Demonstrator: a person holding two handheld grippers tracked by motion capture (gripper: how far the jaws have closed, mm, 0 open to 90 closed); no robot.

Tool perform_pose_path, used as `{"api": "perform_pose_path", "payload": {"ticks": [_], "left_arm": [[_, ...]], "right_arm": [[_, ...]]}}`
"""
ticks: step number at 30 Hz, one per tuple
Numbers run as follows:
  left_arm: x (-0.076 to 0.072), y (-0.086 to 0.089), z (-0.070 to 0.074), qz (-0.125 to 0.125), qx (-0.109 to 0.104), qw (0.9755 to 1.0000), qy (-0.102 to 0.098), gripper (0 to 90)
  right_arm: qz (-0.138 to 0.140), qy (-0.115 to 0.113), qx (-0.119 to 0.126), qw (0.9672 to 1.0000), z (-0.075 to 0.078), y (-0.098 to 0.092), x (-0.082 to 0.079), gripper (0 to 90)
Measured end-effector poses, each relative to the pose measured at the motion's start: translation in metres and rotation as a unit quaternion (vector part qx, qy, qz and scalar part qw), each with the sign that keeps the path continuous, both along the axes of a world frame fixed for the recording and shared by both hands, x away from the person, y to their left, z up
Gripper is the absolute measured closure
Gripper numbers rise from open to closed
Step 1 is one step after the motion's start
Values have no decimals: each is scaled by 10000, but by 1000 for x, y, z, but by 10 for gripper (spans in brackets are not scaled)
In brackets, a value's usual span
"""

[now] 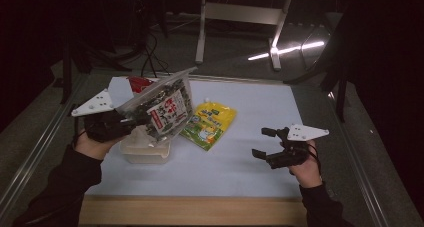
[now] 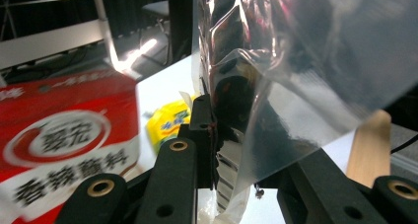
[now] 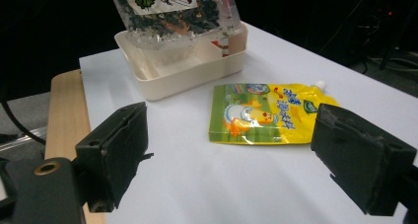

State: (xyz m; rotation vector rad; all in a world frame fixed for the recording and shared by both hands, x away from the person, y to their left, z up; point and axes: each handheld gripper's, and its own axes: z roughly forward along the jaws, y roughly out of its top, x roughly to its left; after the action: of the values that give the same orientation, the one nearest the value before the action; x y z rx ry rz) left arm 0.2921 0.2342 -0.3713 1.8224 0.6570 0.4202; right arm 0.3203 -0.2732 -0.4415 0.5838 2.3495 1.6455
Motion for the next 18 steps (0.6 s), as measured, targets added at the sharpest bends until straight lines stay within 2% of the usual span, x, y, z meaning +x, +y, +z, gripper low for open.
{"api": "perform_pose_path", "payload": {"ticks": [3,4,6,13,18], "left_arm": [[1,7,-1,59,86,9999,2,767],[3,15,-1,108,196,9997,3,767],[4,21,-2,178,277,9995,-13,767],[6,37,-8,389,379,9985,75,766],[5,42,-9,325,538,9978,191,766]], "right_arm": [[-18,8,6,10000,-1,0,1,141],[-33,18,-8,10000,-3,0,1,141],[-28,46,-23,10000,-3,0,2,141],[-32,79,-19,10000,-5,0,3,142],[12,110,-7,9999,-5,0,2,142]]}}
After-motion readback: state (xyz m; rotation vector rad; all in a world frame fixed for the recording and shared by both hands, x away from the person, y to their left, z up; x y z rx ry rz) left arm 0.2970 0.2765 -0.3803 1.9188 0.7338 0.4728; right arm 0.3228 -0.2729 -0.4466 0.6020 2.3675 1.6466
